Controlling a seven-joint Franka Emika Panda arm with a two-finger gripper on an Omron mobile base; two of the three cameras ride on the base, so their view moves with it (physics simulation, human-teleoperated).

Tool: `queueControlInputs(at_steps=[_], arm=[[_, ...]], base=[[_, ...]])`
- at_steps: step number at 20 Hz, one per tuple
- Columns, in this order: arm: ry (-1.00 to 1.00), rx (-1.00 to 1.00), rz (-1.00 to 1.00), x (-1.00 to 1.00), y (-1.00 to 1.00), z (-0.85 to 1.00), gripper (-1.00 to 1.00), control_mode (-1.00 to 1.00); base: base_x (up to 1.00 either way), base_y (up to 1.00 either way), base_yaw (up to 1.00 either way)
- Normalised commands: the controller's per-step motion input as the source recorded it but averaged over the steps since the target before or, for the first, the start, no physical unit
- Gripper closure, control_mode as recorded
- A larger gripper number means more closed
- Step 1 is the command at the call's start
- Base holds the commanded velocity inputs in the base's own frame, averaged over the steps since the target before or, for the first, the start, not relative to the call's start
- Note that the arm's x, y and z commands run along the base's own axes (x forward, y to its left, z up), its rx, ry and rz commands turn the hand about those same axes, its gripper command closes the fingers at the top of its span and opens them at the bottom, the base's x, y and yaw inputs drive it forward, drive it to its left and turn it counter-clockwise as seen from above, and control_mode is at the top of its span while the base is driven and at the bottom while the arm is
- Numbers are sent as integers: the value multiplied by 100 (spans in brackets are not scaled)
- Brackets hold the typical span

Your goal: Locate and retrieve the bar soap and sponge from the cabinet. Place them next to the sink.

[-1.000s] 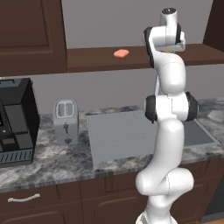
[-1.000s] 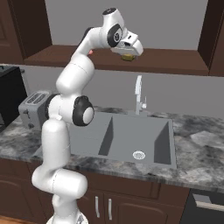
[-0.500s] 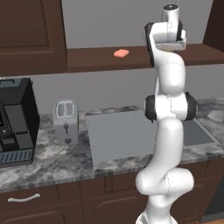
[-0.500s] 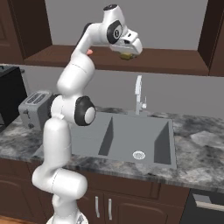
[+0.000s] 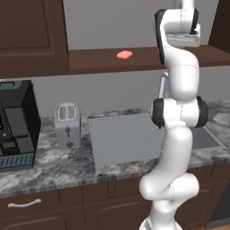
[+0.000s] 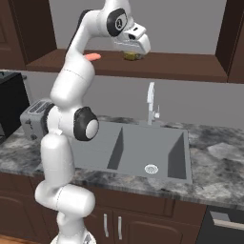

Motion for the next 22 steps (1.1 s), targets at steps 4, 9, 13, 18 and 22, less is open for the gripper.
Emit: queueControlInputs(at_steps=[4, 9, 13, 18, 22], arm=[[-1, 2, 0, -100, 32, 1, 100, -100], [0, 1, -1, -100, 39, 0, 100, -100], [0, 0, -1, -100, 53, -12, 100, -100], [-7, 0, 2, -100, 50, -33, 100, -100], [-9, 0, 10, -100, 43, -34, 100, -100]], base=[[0, 0, 0], [0, 0, 0], [0, 0, 0], [0, 0, 0], [0, 0, 0]])
